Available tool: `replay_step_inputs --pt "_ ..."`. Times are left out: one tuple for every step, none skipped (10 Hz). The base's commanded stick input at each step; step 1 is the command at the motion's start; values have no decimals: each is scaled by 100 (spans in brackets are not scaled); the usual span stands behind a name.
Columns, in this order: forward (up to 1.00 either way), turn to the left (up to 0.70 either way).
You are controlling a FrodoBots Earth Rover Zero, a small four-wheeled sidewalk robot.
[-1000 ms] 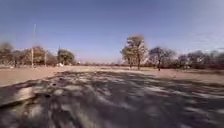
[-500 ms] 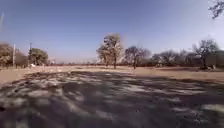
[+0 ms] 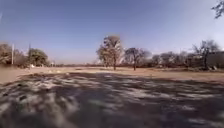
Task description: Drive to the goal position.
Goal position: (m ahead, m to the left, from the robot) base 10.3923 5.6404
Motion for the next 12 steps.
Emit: replay_step_inputs --pt "70 19" --pt "70 23" --pt "70 26" --pt "70 29" --pt "70 33" --pt "70 33" --pt "70 26" --pt "70 20" --pt "70 13" --pt "70 7" --pt "70 0" --pt "70 0"
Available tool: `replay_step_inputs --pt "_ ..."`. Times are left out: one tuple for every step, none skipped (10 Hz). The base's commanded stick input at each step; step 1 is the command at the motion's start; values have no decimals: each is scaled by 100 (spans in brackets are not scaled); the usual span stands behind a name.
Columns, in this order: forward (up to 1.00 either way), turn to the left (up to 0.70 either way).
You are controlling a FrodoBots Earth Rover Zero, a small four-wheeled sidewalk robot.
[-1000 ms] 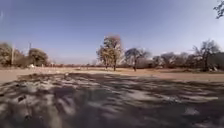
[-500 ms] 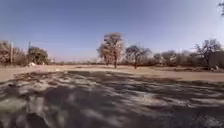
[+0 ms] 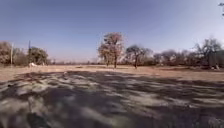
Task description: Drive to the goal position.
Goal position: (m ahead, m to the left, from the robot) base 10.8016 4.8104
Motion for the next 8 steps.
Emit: replay_step_inputs --pt "70 0" --pt "70 0" --pt "70 0" --pt "70 0" --pt "70 0" --pt "70 0" --pt "70 0" --pt "70 0"
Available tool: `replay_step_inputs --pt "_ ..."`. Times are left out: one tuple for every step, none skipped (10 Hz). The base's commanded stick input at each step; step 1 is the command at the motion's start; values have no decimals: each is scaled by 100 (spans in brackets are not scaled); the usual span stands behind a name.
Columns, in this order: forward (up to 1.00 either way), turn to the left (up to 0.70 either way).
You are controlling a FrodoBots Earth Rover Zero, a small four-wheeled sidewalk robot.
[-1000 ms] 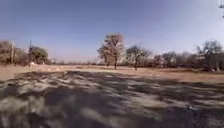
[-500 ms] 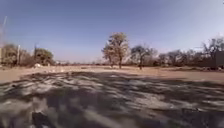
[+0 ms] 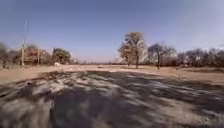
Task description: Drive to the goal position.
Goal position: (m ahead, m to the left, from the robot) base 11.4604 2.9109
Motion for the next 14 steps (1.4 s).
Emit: replay_step_inputs --pt "70 0" --pt "70 0" --pt "70 0" --pt "70 0" --pt "70 0" --pt "70 0" --pt "70 0" --pt "70 0" --pt "70 0" --pt "70 0" --pt "70 0" --pt "70 0" --pt "70 0" --pt "70 0"
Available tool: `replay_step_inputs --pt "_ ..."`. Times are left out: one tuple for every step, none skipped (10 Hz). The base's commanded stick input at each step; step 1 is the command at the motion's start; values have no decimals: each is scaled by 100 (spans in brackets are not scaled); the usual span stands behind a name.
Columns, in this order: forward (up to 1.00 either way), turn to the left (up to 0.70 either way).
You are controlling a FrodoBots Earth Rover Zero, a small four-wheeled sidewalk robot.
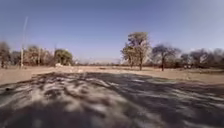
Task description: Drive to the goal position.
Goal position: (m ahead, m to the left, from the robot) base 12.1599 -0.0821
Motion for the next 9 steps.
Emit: replay_step_inputs --pt "70 0" --pt "70 0" --pt "70 0" --pt "70 0" --pt "70 0" --pt "70 0" --pt "70 0" --pt "70 0" --pt "70 0"
